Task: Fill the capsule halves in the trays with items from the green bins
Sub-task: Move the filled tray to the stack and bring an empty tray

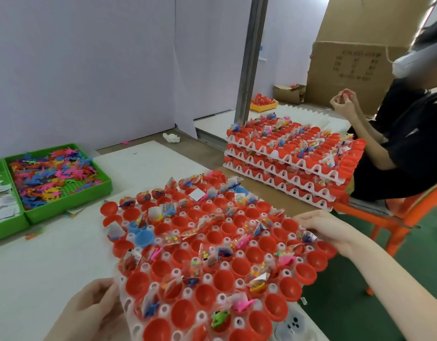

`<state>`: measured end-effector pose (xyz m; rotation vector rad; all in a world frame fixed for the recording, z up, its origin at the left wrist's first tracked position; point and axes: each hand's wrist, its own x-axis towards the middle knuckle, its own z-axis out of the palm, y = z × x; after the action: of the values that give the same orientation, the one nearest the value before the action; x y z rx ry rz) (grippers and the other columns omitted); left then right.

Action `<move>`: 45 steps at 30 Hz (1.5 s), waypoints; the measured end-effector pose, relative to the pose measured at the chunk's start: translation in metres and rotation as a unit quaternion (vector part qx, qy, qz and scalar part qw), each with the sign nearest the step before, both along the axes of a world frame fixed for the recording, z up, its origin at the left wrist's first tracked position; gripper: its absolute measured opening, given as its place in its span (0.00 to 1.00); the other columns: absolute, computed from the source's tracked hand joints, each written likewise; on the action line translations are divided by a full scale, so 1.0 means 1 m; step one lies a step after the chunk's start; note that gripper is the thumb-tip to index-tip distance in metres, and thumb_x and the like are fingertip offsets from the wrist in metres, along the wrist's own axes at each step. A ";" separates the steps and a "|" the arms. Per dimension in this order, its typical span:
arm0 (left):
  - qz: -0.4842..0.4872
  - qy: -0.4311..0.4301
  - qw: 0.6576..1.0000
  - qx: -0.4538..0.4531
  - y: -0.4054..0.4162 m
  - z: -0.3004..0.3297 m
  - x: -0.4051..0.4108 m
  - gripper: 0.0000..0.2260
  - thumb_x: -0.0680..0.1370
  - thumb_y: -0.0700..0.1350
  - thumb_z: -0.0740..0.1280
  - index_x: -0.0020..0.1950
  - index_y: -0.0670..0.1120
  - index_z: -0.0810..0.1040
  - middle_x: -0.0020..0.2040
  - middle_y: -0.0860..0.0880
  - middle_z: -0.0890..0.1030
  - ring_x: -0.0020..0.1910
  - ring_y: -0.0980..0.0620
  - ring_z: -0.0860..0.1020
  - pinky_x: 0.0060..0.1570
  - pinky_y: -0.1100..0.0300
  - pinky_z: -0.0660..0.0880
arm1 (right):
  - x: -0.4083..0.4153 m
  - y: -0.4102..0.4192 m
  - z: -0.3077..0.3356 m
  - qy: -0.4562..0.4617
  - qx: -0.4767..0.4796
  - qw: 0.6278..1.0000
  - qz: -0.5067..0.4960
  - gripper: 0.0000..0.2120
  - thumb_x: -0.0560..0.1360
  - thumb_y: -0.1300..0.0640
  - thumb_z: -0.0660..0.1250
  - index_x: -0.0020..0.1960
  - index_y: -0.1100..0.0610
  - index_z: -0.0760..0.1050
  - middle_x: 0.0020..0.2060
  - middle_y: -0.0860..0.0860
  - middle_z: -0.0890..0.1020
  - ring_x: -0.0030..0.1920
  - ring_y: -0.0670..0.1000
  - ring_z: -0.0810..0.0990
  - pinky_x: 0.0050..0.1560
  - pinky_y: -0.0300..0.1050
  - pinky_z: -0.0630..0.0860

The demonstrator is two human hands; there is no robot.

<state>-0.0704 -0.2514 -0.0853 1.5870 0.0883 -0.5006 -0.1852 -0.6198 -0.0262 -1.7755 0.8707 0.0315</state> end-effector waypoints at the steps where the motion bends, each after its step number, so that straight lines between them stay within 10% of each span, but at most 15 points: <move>1: -0.014 0.007 1.000 -0.005 -0.003 0.002 0.000 0.06 0.77 0.32 0.61 0.42 0.34 0.75 0.37 0.41 0.79 0.33 0.44 0.75 0.19 0.70 0.71 | 0.000 -0.004 0.001 -0.004 0.001 1.000 -0.007 0.10 0.76 0.66 0.61 0.50 0.62 0.82 0.45 0.57 0.85 0.49 0.56 0.83 0.52 0.51 0.78; 12: 0.007 0.016 0.999 -0.036 -0.040 0.008 -0.003 0.05 0.78 0.32 0.59 0.44 0.33 0.72 0.31 0.41 0.78 0.28 0.46 0.77 0.35 0.53 0.74 | -0.016 -0.022 -0.019 -0.178 0.135 0.964 -0.144 0.14 0.80 0.56 0.54 0.56 0.59 0.76 0.54 0.57 0.81 0.54 0.57 0.78 0.54 0.52 0.71; 20: 0.027 0.070 0.992 -0.101 -0.058 0.009 -0.009 0.08 0.79 0.32 0.57 0.41 0.35 0.70 0.37 0.40 0.76 0.27 0.46 0.78 0.18 0.63 0.74 | -0.019 -0.021 -0.020 -0.250 0.149 0.936 -0.200 0.13 0.80 0.56 0.55 0.54 0.56 0.77 0.51 0.52 0.81 0.53 0.52 0.78 0.46 0.46 0.72; 28: 0.025 0.083 0.993 -0.078 -0.060 0.013 -0.012 0.09 0.79 0.32 0.57 0.40 0.35 0.71 0.36 0.40 0.76 0.32 0.44 0.74 0.16 0.64 0.72 | -0.016 -0.017 -0.038 -0.213 -0.031 0.935 -0.282 0.11 0.77 0.56 0.62 0.54 0.60 0.79 0.53 0.56 0.80 0.57 0.57 0.77 0.63 0.55 0.69; 35: -0.018 0.072 0.996 -0.058 -0.062 0.015 -0.015 0.09 0.78 0.30 0.57 0.39 0.34 0.71 0.29 0.40 0.78 0.18 0.54 0.76 0.18 0.65 0.73 | -0.032 -0.011 -0.048 -0.229 -0.040 0.914 -0.332 0.14 0.79 0.53 0.59 0.42 0.58 0.77 0.40 0.53 0.81 0.44 0.52 0.79 0.55 0.47 0.69; 42: -0.068 0.028 0.997 0.009 -0.063 0.017 -0.015 0.08 0.77 0.31 0.63 0.37 0.32 0.76 0.34 0.34 0.81 0.36 0.41 0.81 0.51 0.48 0.76 | -0.036 -0.009 -0.038 -0.331 0.041 0.887 -0.320 0.08 0.80 0.58 0.58 0.55 0.58 0.74 0.44 0.48 0.80 0.46 0.45 0.79 0.45 0.40 0.73; 45: -0.065 0.023 0.998 0.002 -0.062 0.017 -0.017 0.09 0.77 0.32 0.63 0.37 0.33 0.76 0.30 0.38 0.81 0.30 0.46 0.81 0.36 0.60 0.80 | -0.038 -0.008 -0.041 -0.346 0.051 0.883 -0.314 0.09 0.80 0.58 0.57 0.56 0.57 0.74 0.46 0.48 0.81 0.47 0.45 0.79 0.46 0.41 0.73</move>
<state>-0.0877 -0.3136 -0.0686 1.5918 0.0207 -0.6375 -0.2234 -0.6277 -0.0675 -1.1866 0.8383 -0.9107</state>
